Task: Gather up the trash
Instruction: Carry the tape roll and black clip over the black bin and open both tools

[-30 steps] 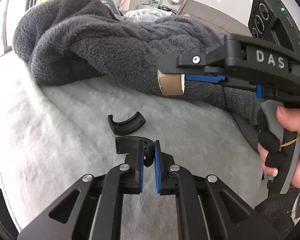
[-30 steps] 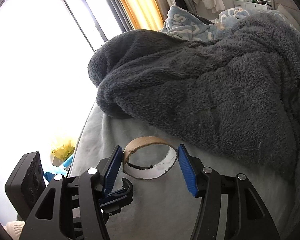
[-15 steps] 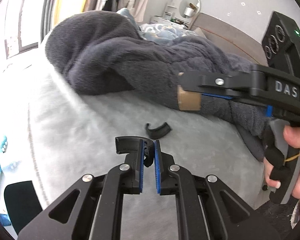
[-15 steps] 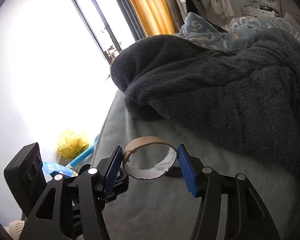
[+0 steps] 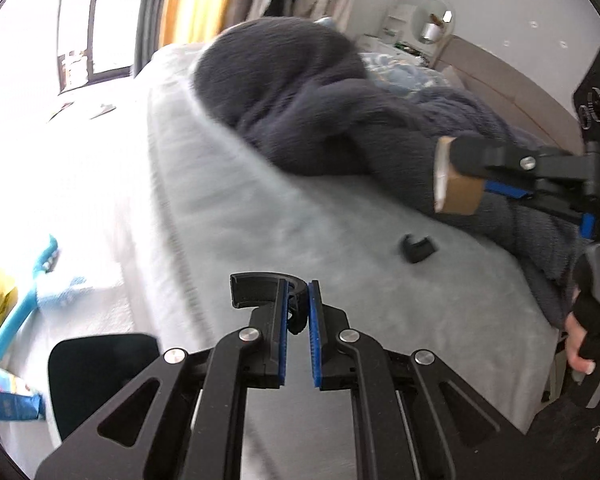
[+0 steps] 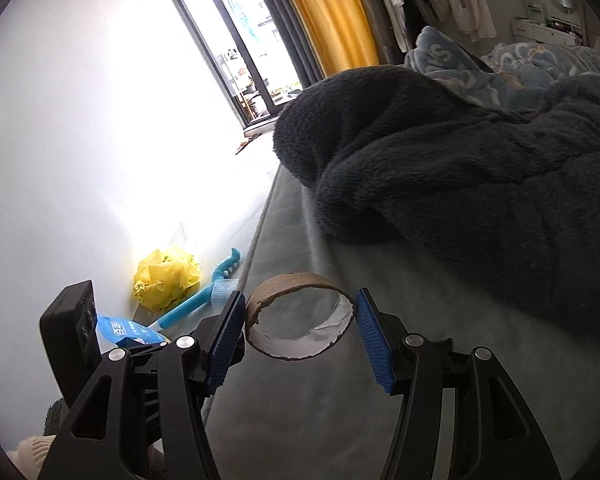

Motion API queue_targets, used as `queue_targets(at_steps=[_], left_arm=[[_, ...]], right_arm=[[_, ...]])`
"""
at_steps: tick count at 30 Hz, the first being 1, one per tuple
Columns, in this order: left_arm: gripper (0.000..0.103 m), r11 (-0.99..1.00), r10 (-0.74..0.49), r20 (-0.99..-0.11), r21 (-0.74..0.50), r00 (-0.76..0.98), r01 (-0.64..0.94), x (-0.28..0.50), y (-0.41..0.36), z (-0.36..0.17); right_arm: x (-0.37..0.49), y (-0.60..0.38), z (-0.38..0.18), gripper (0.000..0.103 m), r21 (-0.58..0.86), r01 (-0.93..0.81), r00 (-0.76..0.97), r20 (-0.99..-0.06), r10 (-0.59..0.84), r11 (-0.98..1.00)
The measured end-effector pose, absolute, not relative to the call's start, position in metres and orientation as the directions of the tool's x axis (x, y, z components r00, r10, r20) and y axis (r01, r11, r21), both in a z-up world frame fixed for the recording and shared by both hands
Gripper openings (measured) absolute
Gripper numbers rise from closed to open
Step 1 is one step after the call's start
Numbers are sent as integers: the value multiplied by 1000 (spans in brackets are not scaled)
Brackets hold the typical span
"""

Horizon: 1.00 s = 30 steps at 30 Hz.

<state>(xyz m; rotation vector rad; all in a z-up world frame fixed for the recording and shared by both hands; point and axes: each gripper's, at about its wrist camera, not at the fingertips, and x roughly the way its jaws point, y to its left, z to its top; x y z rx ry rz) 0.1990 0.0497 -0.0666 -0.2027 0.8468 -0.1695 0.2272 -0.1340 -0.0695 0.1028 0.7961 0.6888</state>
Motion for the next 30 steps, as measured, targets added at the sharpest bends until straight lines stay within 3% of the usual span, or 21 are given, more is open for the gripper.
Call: queue_targets(at_steps=[18, 30], left_arm=[[11, 967, -108, -843, -213, 528, -141, 178, 156, -114], [11, 946, -111, -896, -228, 429, -232, 159, 211, -150]], right_arm=[[220, -14, -82, 58, 310, -666, 374, -648, 663, 678], [214, 46, -96, 58, 289, -729, 300, -680, 669, 620]])
